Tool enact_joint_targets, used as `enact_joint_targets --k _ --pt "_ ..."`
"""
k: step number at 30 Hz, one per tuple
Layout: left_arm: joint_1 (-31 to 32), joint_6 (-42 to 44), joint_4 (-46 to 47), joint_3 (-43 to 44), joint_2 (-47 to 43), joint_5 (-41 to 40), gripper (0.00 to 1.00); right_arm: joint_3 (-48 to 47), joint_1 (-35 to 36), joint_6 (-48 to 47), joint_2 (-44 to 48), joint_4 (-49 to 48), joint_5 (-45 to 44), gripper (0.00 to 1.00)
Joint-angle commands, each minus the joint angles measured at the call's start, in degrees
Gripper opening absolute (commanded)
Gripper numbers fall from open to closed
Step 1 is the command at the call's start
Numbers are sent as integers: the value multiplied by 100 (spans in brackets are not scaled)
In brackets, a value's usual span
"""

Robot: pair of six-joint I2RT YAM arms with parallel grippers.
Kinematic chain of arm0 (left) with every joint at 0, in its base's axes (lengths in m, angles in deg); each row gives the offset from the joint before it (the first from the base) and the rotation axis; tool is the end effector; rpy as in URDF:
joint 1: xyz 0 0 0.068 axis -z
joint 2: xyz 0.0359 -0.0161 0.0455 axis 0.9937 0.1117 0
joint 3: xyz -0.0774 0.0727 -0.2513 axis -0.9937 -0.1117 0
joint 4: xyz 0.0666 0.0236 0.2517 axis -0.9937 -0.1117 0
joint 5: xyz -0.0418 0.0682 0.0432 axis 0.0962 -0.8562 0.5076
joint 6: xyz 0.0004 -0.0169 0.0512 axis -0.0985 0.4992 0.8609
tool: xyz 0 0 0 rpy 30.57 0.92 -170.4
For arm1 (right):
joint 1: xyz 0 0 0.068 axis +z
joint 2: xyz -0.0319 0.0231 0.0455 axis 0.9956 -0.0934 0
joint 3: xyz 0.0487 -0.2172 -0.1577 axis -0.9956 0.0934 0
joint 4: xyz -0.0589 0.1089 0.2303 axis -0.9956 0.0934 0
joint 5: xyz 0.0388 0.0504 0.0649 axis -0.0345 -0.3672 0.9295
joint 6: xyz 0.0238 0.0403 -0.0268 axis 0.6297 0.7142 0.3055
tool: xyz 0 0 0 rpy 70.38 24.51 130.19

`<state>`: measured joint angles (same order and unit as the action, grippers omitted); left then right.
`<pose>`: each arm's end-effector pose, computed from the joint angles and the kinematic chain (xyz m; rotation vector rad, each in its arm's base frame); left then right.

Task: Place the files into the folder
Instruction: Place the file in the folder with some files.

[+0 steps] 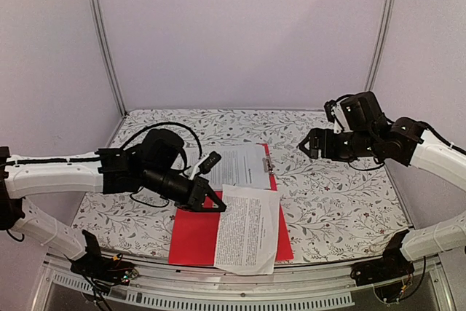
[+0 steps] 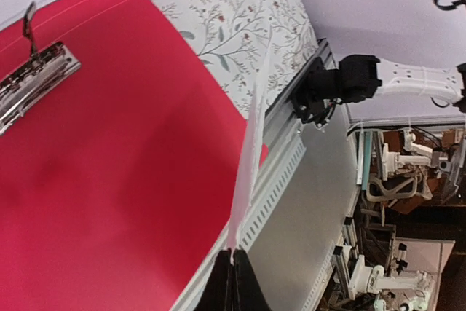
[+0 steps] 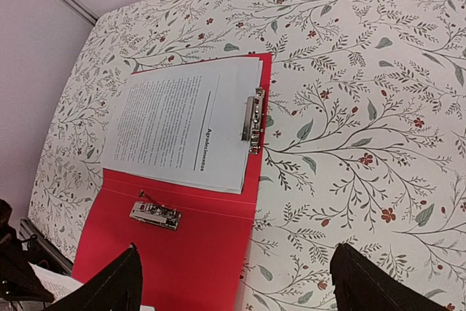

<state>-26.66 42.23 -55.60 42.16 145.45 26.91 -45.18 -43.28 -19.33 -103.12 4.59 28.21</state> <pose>0.1355 -0.2400 0.2588 0.5853 2.5499 -1.4035 0.1877 0.1605 0.3189 -0.1302 2.3387 0.5455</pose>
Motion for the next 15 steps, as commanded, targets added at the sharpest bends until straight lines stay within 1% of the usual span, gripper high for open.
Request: enact_joint_targets --k 1,4,10,15 --pt "-288 0 -243 -213 683 -32 0 80 32 -10 -193 -119 89 90" --pt "-368 141 -430 -183 1076 -39 0 66 30 -22 -326 -187 117 90" --pt "-474 247 -624 -268 1474 -314 0 22 30 -73 -635 -312 290 90" --pt "-550 198 -420 -418 1806 -231 0 35 30 -122 -977 -469 457 90"
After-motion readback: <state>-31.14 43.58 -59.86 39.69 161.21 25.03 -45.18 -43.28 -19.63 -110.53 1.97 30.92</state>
